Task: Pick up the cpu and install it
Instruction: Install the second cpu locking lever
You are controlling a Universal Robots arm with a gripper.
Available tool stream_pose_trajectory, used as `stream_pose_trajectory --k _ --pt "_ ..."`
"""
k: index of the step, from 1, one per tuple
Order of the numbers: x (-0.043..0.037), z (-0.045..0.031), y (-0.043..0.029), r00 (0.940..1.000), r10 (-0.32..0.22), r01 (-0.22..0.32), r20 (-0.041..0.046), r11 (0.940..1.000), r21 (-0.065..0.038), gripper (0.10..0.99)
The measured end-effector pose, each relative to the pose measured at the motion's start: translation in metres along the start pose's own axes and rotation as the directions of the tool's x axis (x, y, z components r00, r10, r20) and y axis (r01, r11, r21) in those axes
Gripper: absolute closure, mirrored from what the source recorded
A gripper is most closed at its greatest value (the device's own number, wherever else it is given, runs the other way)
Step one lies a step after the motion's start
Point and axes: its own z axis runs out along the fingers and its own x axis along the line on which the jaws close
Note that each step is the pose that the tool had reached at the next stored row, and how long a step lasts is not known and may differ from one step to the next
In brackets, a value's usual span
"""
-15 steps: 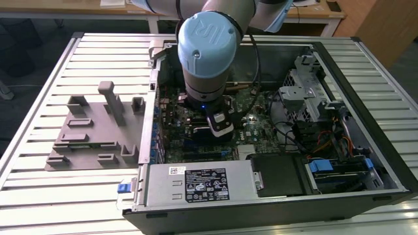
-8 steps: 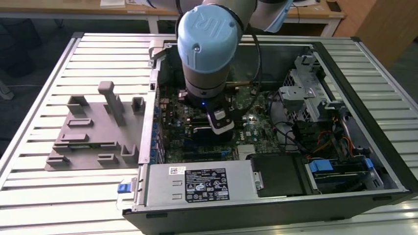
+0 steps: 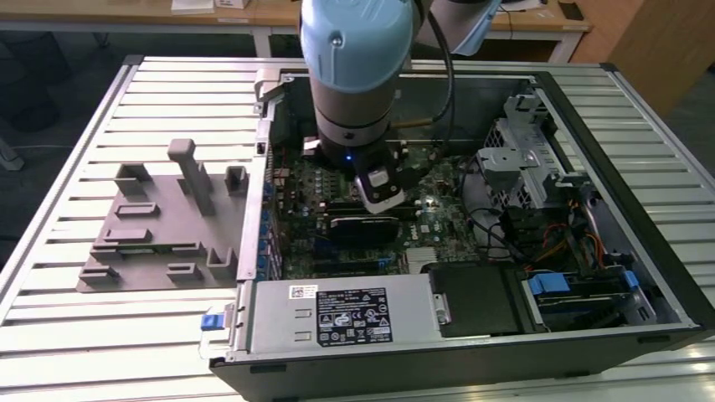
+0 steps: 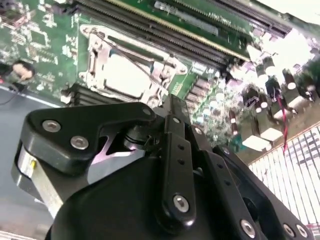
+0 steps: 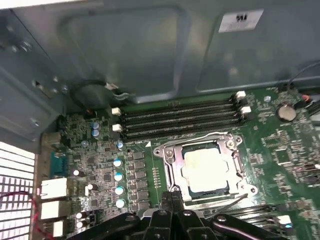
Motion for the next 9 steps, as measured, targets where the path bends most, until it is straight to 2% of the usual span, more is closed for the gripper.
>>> stream_pose_trajectory --k 2,3,9 --pt "0.0001 -0.0038 0.0015 1.0 0.0 0.0 0.0004 1.0 0.003 0.98" --pt "0.0001 -0.0044 0.0019 1.0 0.0 0.0 0.0015 1.0 0.007 0.98" --pt "-0.0011 -0.0119 0.0051 0.9999 0.005 -0.005 0.0101 0.9989 0.048 0.98"
